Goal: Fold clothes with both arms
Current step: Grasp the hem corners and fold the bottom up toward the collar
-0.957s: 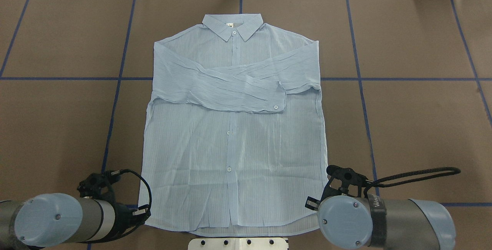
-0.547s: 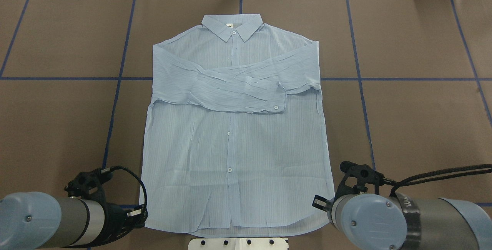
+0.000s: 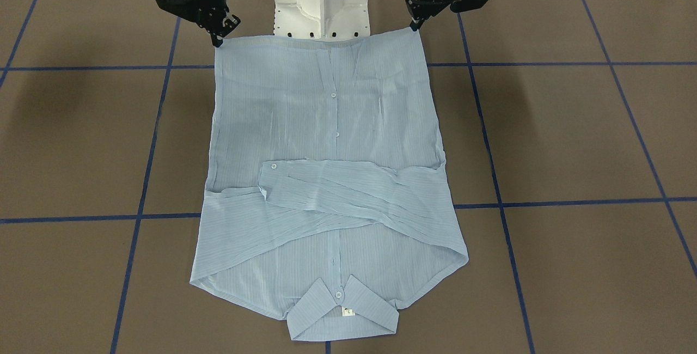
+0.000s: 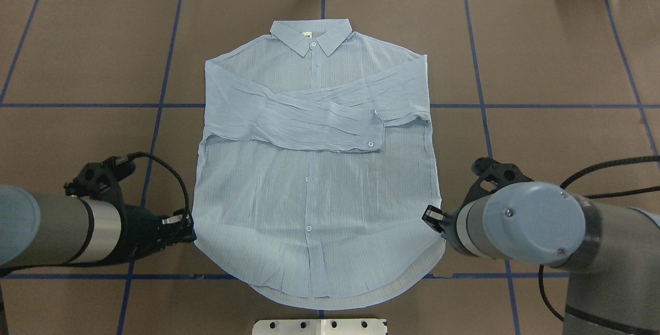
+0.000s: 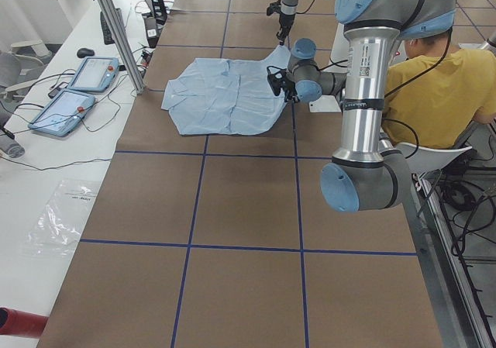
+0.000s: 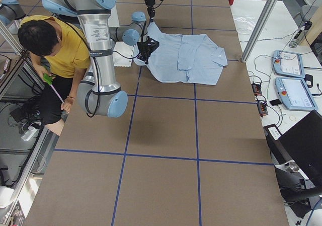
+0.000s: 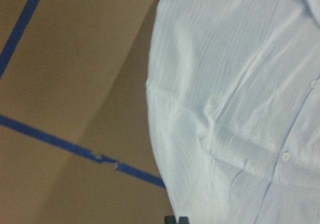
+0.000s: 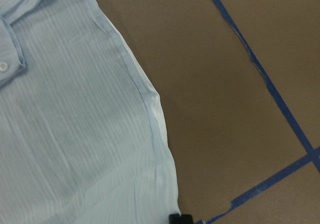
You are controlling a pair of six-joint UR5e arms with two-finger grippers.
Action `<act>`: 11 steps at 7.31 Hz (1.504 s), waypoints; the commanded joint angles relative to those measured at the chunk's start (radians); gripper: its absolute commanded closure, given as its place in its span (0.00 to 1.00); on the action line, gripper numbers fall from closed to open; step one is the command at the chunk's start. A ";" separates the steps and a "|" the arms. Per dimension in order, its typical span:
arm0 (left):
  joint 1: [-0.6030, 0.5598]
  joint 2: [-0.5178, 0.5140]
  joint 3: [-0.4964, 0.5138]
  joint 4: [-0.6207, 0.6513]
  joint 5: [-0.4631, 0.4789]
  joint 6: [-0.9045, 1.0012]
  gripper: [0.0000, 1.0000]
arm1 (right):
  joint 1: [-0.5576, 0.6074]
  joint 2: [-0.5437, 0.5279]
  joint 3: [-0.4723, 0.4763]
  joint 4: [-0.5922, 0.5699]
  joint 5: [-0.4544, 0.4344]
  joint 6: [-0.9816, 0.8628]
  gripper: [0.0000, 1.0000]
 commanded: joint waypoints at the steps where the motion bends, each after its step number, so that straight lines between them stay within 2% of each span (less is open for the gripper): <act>1: -0.204 -0.128 0.120 0.030 -0.036 0.212 1.00 | 0.159 0.076 -0.068 0.002 0.072 -0.083 1.00; 3: -0.326 -0.277 0.334 0.035 -0.083 0.302 1.00 | 0.284 0.205 -0.273 0.013 0.094 -0.201 1.00; 5: -0.412 -0.373 0.482 0.021 -0.083 0.356 1.00 | 0.396 0.283 -0.447 0.061 0.141 -0.289 1.00; 6: -0.435 -0.413 0.578 -0.031 -0.082 0.359 1.00 | 0.430 0.348 -0.605 0.157 0.145 -0.289 1.00; 8: -0.472 -0.466 0.840 -0.283 -0.080 0.359 1.00 | 0.487 0.460 -0.906 0.334 0.146 -0.306 1.00; 9: -0.483 -0.524 0.962 -0.345 -0.079 0.361 1.00 | 0.498 0.513 -1.019 0.377 0.146 -0.312 1.00; 10: -0.481 -0.567 1.057 -0.378 -0.071 0.362 1.00 | 0.498 0.555 -1.097 0.394 0.145 -0.320 1.00; 11: -0.478 -0.568 1.116 -0.451 -0.071 0.365 1.00 | 0.496 0.558 -1.150 0.443 0.140 -0.321 1.00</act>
